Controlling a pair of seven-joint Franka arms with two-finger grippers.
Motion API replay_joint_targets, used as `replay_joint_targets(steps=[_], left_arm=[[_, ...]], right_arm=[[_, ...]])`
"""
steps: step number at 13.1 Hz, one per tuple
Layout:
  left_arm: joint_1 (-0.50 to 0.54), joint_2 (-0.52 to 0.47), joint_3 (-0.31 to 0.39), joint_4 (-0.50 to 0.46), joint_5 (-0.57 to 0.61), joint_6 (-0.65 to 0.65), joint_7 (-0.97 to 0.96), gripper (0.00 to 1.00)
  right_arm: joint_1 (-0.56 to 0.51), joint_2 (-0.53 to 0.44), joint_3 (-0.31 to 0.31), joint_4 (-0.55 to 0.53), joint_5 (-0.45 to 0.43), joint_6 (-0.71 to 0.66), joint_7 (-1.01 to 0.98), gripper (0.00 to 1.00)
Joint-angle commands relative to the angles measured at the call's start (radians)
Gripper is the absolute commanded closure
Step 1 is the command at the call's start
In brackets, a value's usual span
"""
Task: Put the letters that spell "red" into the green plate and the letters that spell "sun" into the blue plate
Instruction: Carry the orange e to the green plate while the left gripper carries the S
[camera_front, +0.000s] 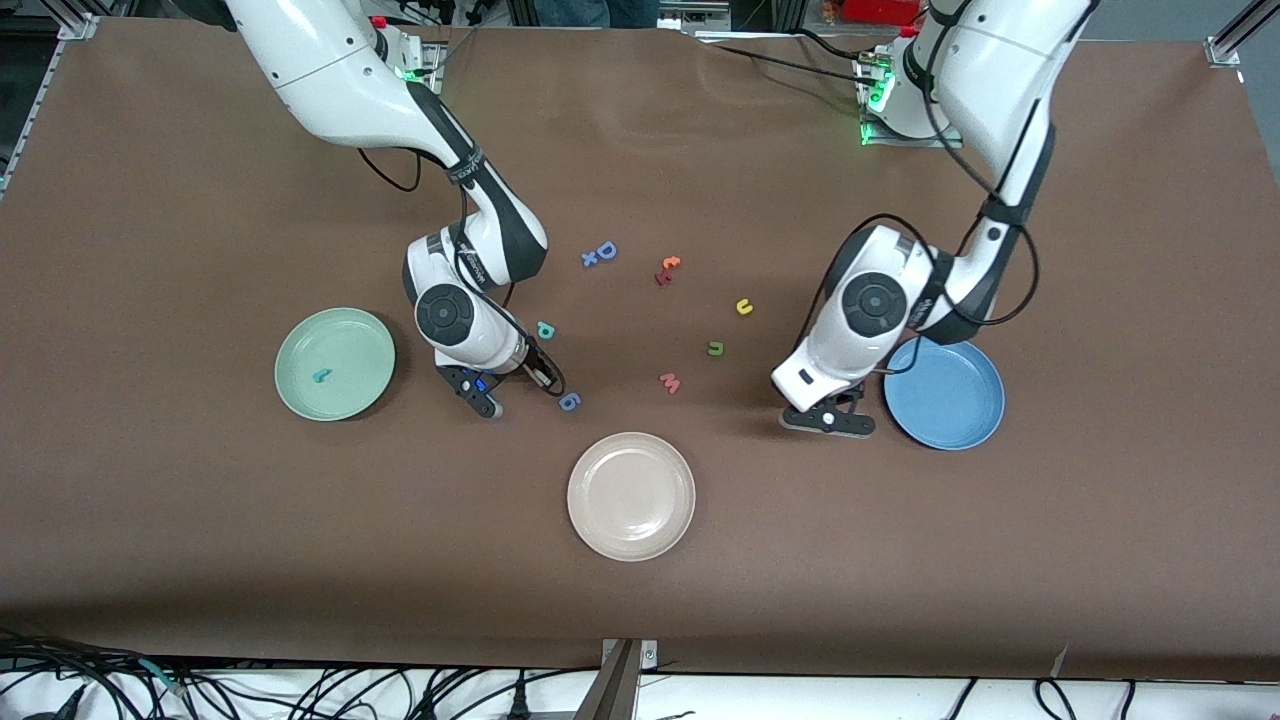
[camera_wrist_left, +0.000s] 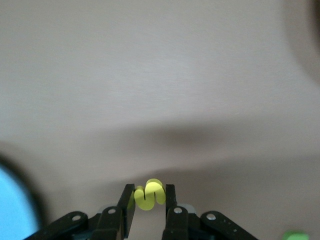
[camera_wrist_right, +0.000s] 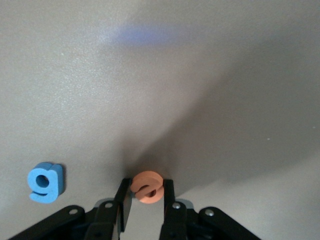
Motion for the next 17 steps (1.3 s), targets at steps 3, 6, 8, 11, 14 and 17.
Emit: replay_joint_targets(steps=[3, 6, 8, 11, 14, 17], left_arm=[[0.11, -0.092, -0.011, -0.016, 0.015, -0.123, 0.211, 0.75], [0.174, -0.114, -0.013, -0.016, 0.015, -0.168, 0.332, 0.74], [0.223, -0.122, -0.011, -0.018, -0.013, -0.182, 0.424, 0.74], [0.331, -0.122, -0.011, -0.018, -0.027, -0.185, 0.611, 0.71], [0.38, -0.119, -0.011, -0.044, -0.071, -0.188, 0.67, 0.7], [0.406, -0.105, -0.011, -0.065, -0.076, -0.187, 0.676, 0.66]], right_arm=[[0.007, -0.03, -0.007, -0.012, 0.015, -0.021, -0.005, 0.94], [-0.002, -0.118, -0.068, 0.007, 0.012, -0.226, -0.095, 0.94], [-0.004, -0.168, -0.143, 0.007, 0.015, -0.341, -0.213, 0.94], [-0.004, -0.191, -0.299, -0.001, 0.017, -0.455, -0.466, 0.94], [-0.04, -0.168, -0.382, -0.068, 0.018, -0.419, -0.673, 0.94], [-0.131, -0.13, -0.382, -0.105, 0.018, -0.368, -0.829, 0.93]])
